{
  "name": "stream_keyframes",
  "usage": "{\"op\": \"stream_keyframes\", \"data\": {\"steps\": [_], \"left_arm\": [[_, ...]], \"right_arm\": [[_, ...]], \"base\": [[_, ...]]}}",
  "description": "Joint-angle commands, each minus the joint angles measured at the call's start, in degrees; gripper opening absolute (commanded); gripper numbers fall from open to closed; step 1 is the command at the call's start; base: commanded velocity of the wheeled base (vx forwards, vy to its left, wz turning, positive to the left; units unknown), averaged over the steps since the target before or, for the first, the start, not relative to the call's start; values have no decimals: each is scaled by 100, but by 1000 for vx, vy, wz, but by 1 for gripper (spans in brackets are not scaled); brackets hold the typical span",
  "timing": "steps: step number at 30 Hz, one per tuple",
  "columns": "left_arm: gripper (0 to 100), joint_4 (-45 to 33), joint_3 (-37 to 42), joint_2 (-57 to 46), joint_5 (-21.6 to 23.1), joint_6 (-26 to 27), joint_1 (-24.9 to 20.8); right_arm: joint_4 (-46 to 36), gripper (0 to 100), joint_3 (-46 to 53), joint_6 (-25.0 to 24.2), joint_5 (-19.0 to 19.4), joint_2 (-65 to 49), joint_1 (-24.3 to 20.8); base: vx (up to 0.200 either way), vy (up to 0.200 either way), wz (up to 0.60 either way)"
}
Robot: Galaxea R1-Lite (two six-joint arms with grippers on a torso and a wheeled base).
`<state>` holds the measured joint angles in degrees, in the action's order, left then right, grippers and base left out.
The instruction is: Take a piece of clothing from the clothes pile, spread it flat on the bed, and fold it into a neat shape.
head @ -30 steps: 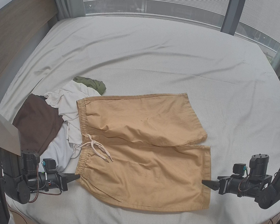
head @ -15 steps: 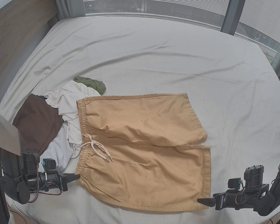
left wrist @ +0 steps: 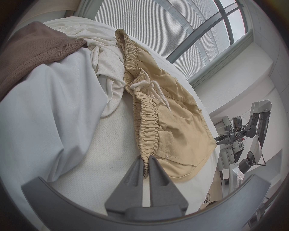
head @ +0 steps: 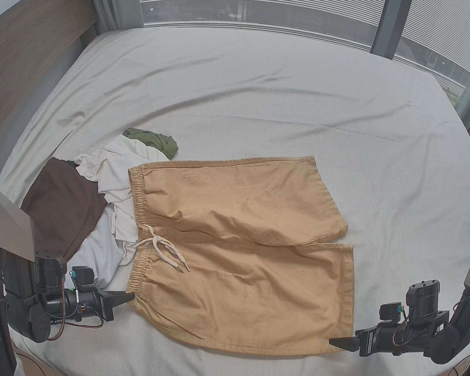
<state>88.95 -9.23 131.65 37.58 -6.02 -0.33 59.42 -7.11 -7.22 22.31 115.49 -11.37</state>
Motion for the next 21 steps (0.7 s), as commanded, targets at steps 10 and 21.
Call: {"op": "stream_keyframes", "data": {"steps": [10, 21], "left_arm": [[0, 17, 0, 1, 3, 13, -2], [0, 17, 53, -7, 3, 5, -11]], "right_arm": [[9, 0, 34, -8, 2, 140, -93], [9, 0, 43, -8, 2, 140, -102]], "base": [[0, 0, 0], [0, 0, 0]]}}
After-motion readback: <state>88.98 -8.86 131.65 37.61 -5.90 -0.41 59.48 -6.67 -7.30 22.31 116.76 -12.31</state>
